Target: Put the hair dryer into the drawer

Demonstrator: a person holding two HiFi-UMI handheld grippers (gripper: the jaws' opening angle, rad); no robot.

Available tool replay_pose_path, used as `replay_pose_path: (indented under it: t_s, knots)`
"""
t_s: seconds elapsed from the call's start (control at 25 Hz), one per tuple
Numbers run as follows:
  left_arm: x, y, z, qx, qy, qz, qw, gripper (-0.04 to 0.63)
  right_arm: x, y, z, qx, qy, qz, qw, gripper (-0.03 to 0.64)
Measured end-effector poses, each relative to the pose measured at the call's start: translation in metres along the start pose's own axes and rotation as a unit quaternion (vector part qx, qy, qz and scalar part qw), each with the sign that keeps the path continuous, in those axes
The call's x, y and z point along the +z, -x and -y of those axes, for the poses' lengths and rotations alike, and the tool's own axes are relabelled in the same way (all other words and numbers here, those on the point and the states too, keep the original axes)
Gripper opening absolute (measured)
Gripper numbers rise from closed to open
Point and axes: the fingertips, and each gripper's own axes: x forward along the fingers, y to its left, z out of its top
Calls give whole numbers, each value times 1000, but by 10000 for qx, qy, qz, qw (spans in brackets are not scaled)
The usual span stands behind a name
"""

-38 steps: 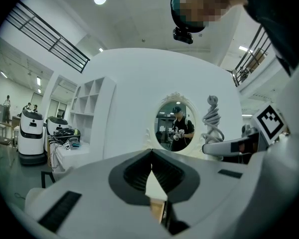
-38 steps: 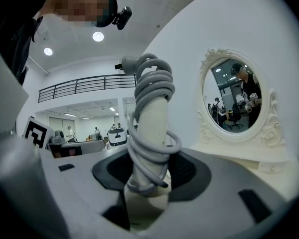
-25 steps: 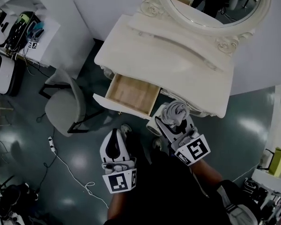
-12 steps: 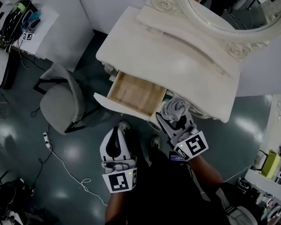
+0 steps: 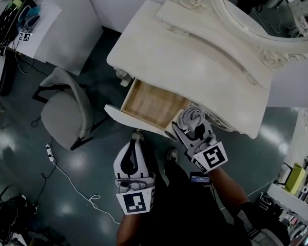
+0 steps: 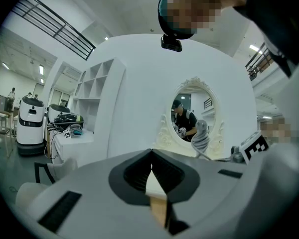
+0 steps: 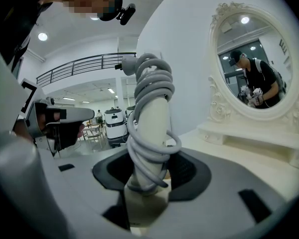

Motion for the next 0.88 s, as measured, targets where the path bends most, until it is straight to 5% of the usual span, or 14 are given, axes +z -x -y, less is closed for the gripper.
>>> replay_pose_path:
  t_s: [0.88]
  knots:
    - [-63,-27,-29,148,274,-241,9992,23,-99,-58,18,96,263,-667,9974,201]
